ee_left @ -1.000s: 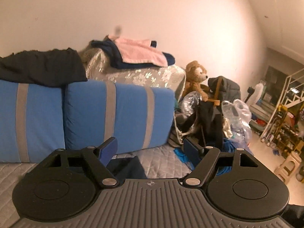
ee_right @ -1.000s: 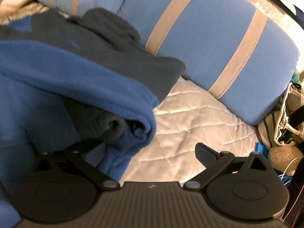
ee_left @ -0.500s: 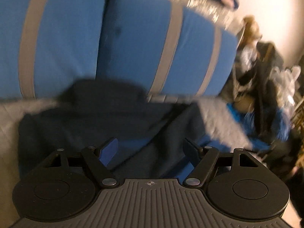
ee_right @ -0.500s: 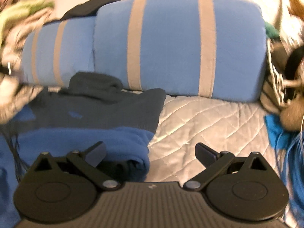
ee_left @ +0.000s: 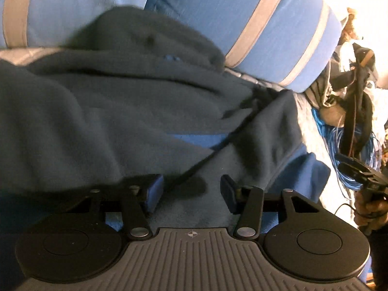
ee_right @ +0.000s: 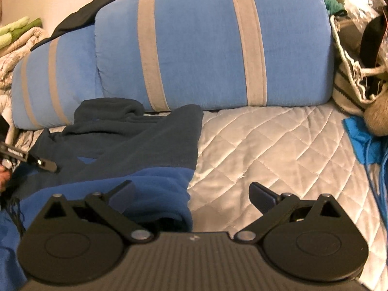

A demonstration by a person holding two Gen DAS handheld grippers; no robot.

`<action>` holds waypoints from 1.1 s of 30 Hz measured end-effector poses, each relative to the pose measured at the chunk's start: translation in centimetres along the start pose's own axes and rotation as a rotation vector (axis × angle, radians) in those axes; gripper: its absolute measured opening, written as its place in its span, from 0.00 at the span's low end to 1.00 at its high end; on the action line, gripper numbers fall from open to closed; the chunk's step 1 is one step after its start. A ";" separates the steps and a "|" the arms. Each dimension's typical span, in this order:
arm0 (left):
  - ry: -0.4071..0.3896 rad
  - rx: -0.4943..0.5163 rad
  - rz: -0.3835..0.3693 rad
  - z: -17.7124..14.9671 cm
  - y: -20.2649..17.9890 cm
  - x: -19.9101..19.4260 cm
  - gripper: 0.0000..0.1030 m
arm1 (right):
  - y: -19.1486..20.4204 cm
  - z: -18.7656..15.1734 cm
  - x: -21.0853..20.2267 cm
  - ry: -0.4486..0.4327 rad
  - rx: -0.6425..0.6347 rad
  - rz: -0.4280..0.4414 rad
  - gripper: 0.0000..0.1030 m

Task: Fold clothes

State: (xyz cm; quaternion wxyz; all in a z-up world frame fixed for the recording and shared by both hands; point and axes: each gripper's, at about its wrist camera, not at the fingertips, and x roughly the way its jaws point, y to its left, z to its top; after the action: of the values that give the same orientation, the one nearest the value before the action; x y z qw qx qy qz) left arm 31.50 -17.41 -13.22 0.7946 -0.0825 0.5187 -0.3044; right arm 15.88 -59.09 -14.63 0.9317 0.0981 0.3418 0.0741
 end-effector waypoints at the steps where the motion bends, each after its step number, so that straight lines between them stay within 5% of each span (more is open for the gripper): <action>1: 0.000 -0.002 0.000 -0.1 0.1 0.1 0.33 | 0.1 0.0 0.3 0.001 0.003 0.001 1.00; 2: 0.001 -0.002 0.002 -0.2 0.2 0.0 0.10 | 0.3 0.0 0.7 0.003 0.001 0.000 1.00; 3: 0.001 -0.001 0.003 -0.3 0.3 -0.1 0.06 | 0.4 0.0 1.0 0.006 -0.004 -0.002 1.00; 11: -0.110 0.061 0.064 -1.0 -0.8 -2.2 0.05 | 1.2 -1.6 4.2 0.095 -0.089 -0.088 1.00; 17: -0.100 0.047 0.092 -1.5 -1.1 -1.9 0.08 | 1.6 -1.6 4.0 0.119 -0.099 -0.125 1.00; 22: -0.175 -0.024 0.139 -2.1 -0.4 -4.6 0.10 | 2.2 -1.1 2.3 0.091 -0.131 -0.152 1.00; 23: -0.196 -0.038 0.151 -2.3 -0.2 -5.4 0.12 | 2.3 -0.9 1.9 0.082 -0.142 -0.159 1.00; 26: -0.277 -0.029 0.202 -3.0 -0.3 -8.7 0.44 | 2.7 -0.6 0.5 0.056 -0.181 -0.182 1.00; 29: -0.365 0.007 0.266 -3.9 -1.4 -12.1 0.65 | 3.3 -0.2 -1.0 0.031 -0.221 -0.223 1.00; 33: -0.442 0.038 0.286 -4.7 -3.4 -16.5 0.69 | 4.9 0.6 -3.5 -0.036 -0.285 -0.261 1.00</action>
State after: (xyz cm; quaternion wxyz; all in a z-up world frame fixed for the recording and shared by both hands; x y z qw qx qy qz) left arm 21.51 -9.92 -1.05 0.9250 -0.0580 0.3330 -0.1734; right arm 13.27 -55.14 -10.84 0.9438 -0.0790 0.3209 -0.0015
